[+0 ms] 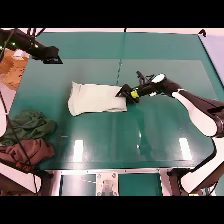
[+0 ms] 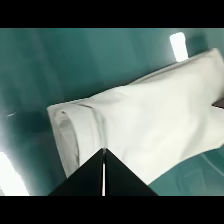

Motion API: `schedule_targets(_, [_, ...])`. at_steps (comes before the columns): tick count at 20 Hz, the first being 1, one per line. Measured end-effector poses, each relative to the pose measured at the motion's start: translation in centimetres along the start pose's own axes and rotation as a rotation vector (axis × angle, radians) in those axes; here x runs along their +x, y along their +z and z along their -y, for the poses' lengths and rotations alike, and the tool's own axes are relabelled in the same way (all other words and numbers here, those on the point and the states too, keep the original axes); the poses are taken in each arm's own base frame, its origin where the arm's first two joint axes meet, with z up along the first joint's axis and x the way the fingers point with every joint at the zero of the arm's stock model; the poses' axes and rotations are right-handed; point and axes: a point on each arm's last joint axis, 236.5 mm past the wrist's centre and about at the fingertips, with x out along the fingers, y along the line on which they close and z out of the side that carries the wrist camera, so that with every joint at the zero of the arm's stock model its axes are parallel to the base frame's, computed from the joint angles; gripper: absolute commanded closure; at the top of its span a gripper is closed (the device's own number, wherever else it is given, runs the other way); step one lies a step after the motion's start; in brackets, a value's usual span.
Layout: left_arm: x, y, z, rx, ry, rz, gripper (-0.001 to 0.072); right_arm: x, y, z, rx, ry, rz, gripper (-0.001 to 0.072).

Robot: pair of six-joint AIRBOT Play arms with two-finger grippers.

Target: Fold the shirts.

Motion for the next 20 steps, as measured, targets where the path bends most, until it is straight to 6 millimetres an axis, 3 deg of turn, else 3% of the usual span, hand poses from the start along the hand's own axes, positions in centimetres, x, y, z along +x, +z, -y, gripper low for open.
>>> schedule_targets(3, [0.0,-0.2,-1.4,-0.014,0.06,-0.01,0.0684,0.3,0.6,-2.6,-0.043,0.044,0.018,0.0694])
schedule_targets(5, [-0.1,-0.4,-2.0,-0.019,0.083,-0.014,0.0684,-2.0,2.3,-4.5,-0.072,0.082,0.061,0.0695])
schedule_targets(8, [-0.1,-0.4,-2.3,-0.021,0.096,-0.016,0.0683,-9.7,6.0,-6.4,-0.097,0.136,0.2,0.0694])
schedule_targets(10, [-0.1,-0.4,-2.4,-0.022,0.103,-0.018,0.0684,-16.5,8.0,-5.7,-0.094,0.127,0.311,0.0695])
schedule_targets(12, [-0.1,-0.5,-2.5,-0.024,0.107,-0.018,0.0684,-24.0,9.2,-2.6,-0.061,0.056,0.426,0.0695])
schedule_targets(15, [-0.1,-0.5,-2.6,-0.025,0.109,-0.019,0.0684,-35.6,8.8,4.4,0.047,-0.088,0.605,0.0695])
schedule_targets(18, [-0.1,-0.5,-2.6,-0.036,0.11,-0.018,0.0684,-45.0,5.6,12.6,0.214,-0.229,0.744,0.0695])
schedule_targets(20, [-0.1,-0.5,-2.6,-0.043,0.11,-0.018,0.0684,-48.8,2.1,18.6,0.353,-0.323,0.778,0.0695])
